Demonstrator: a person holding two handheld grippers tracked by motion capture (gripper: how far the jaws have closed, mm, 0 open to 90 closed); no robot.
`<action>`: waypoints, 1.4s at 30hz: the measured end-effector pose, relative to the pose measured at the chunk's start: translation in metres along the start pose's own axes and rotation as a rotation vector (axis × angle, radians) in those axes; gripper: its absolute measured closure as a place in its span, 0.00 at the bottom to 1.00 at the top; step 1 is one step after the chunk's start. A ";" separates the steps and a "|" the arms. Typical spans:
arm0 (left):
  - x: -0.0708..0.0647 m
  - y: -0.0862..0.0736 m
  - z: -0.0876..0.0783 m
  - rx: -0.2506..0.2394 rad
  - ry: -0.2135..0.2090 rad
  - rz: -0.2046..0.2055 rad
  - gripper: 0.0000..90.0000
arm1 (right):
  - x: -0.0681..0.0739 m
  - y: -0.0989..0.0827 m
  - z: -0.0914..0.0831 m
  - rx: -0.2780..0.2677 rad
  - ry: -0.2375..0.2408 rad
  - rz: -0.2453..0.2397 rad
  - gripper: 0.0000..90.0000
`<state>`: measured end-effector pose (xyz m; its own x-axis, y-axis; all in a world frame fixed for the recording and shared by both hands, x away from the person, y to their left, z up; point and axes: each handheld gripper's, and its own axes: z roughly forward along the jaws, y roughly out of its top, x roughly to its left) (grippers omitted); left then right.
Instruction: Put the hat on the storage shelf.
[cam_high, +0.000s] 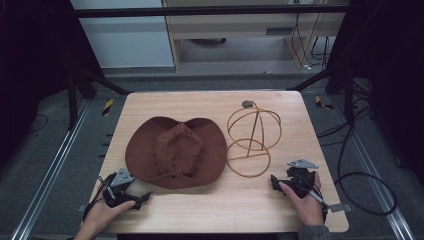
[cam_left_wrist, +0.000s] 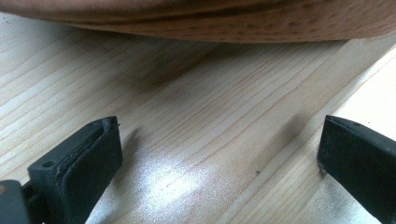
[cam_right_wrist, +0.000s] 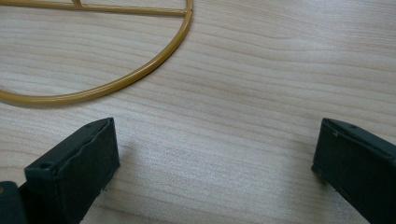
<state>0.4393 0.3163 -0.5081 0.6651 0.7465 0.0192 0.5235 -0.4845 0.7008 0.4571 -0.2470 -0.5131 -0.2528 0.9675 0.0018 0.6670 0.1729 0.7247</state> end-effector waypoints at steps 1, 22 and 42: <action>0.000 0.001 0.000 0.008 -0.001 0.000 0.00 | 0.000 0.000 0.000 0.000 0.000 0.000 0.00; -0.013 0.004 -0.033 -0.062 -0.054 0.002 0.06 | 0.000 0.000 0.000 0.000 0.000 -0.001 0.00; -0.011 0.025 -0.063 -0.147 -0.025 0.034 0.05 | 0.000 0.000 0.000 0.000 -0.002 0.000 0.00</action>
<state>0.4117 0.3249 -0.4456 0.6953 0.7181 0.0284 0.4178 -0.4361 0.7970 0.4572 -0.2469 -0.5132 -0.2513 0.9679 0.0007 0.6669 0.1726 0.7249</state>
